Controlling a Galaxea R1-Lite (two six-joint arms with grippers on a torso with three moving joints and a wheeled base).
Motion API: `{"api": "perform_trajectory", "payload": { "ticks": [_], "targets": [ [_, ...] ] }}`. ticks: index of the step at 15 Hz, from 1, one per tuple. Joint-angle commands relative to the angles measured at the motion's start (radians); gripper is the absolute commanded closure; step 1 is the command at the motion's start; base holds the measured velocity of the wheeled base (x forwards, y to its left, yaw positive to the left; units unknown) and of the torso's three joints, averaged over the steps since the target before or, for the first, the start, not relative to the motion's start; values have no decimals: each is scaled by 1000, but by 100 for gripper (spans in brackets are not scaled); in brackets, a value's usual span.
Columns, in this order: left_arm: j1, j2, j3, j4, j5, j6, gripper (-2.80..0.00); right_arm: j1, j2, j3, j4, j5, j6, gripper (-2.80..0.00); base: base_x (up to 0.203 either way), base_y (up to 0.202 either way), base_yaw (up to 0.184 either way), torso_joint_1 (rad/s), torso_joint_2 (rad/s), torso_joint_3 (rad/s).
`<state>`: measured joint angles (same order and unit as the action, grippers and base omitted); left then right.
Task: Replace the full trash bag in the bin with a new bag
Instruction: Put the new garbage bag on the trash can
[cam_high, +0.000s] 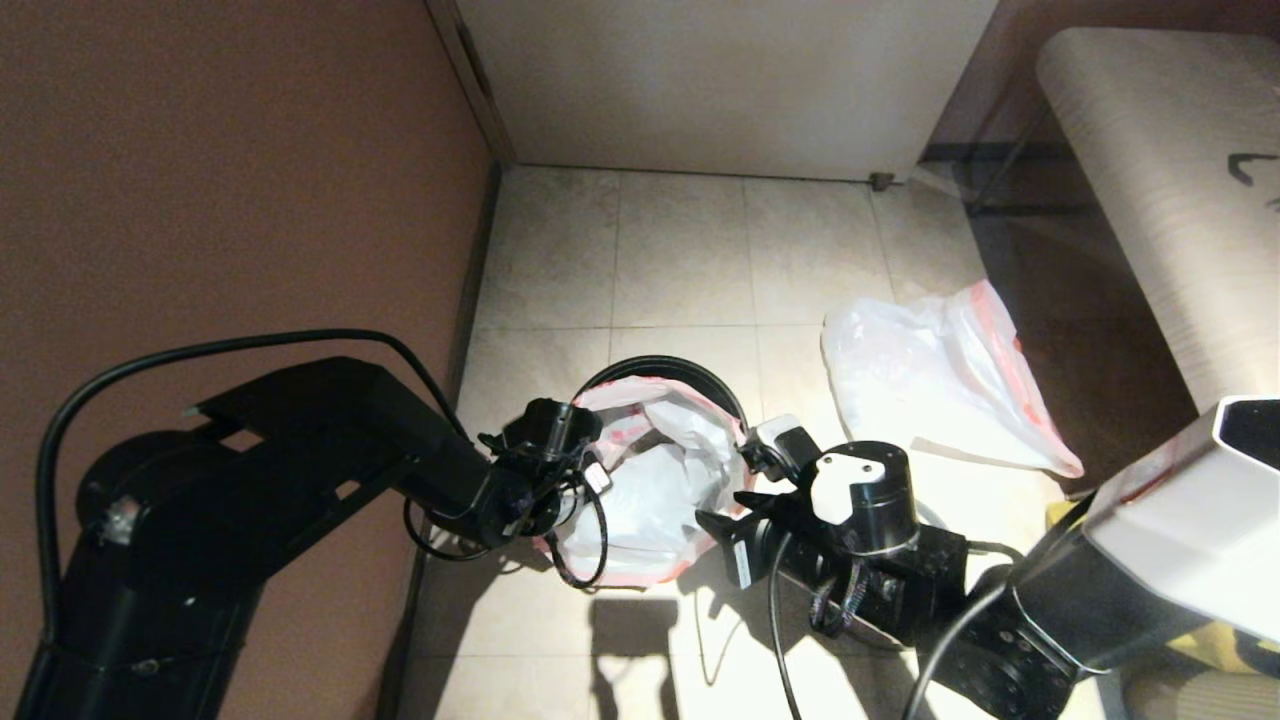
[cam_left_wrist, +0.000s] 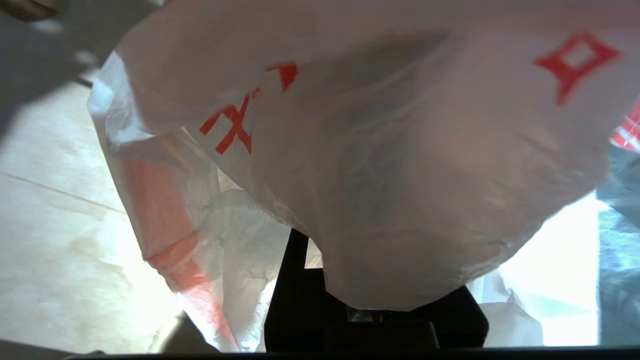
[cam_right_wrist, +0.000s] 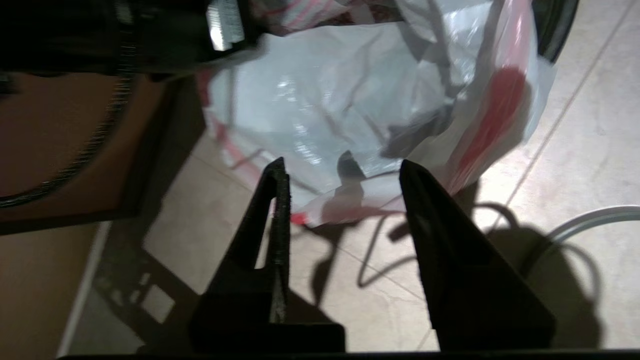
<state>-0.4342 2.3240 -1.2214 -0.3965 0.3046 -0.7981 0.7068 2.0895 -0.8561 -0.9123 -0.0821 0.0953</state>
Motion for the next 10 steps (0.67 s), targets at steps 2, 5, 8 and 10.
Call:
{"api": "perform_trajectory", "payload": {
  "ticks": [2, 5, 8, 10],
  "targets": [
    [8, -2, 10, -25, -16, -4, 0, -50, 82, -138, 112, -1, -55, 0, 0, 0, 0, 0, 0, 0],
    [8, 5, 1, -25, -19, -3, 0, -68, 101, -137, 161, -1, -61, 0, 0, 0, 0, 0, 0, 0],
    [9, 3, 2, -25, -30, -4, 0, -69, 153, -151, 158, -5, -63, 0, 0, 0, 0, 0, 0, 0],
    [11, 5, 2, -25, -31, -4, 0, -68, 188, -161, 158, -7, -64, 0, 0, 0, 0, 0, 0, 0]
  ]
}}
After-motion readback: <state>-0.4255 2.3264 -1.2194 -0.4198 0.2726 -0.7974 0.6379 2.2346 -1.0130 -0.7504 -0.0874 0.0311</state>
